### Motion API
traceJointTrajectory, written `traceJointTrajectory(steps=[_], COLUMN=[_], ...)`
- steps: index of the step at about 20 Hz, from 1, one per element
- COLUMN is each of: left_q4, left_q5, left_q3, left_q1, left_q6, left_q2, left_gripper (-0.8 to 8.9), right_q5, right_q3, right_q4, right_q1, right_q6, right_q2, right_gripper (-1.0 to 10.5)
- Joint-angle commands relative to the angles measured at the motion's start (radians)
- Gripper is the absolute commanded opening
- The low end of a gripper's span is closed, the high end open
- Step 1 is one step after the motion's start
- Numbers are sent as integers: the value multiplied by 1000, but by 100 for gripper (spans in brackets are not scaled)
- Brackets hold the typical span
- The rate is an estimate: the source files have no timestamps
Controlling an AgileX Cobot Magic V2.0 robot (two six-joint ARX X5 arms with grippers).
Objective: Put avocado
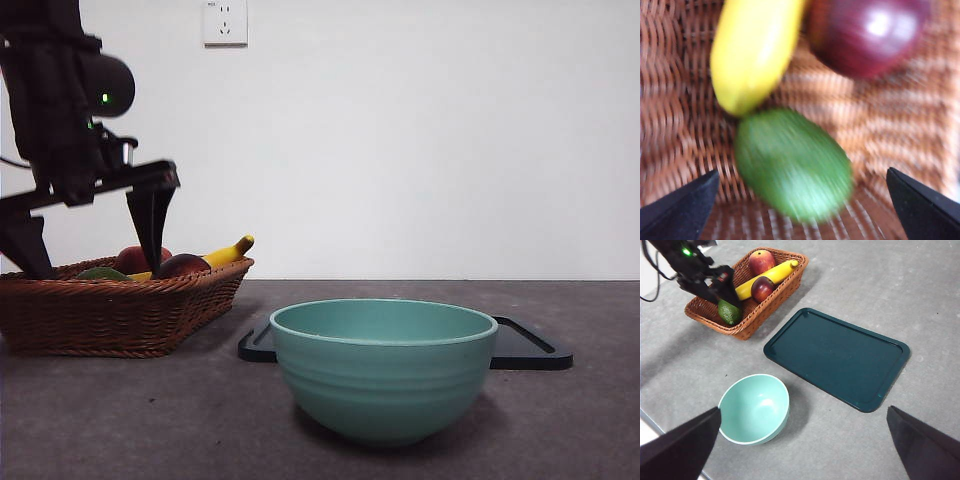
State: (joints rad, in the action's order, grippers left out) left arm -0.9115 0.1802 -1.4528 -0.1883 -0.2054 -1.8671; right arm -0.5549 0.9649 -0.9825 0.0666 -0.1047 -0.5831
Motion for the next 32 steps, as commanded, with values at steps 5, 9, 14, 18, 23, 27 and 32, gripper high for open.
traceJointTrajectory(steps=[5,9,14,18,23,27,32], left_q4=[76,70,67,55,-63,-124,-240], left_q5=[-6,-6,-4,9,16,15,15], left_q3=[-26,-26,-26,-38,-181,-282,-297], left_q1=[0,4,4,4,4,4,-3], left_q6=[-24,-24,-24,-24,-1,14,21], left_q2=[-87,-107,-108,-108,-108,-108,-120], left_gripper=[746,706,285,271,270,268,384], right_q5=[-3,-3,-3,-3,-3,-3,-3], right_q3=[17,17,17,17,17,17,17], right_q4=[9,9,9,9,9,9,9], right_q1=[3,3,3,3,3,3,3], right_q6=[-5,-4,-4,-4,-4,-3,0], right_q2=[-3,-3,-3,-3,-3,-3,-3], right_gripper=[686,686,686,686,686,686,686])
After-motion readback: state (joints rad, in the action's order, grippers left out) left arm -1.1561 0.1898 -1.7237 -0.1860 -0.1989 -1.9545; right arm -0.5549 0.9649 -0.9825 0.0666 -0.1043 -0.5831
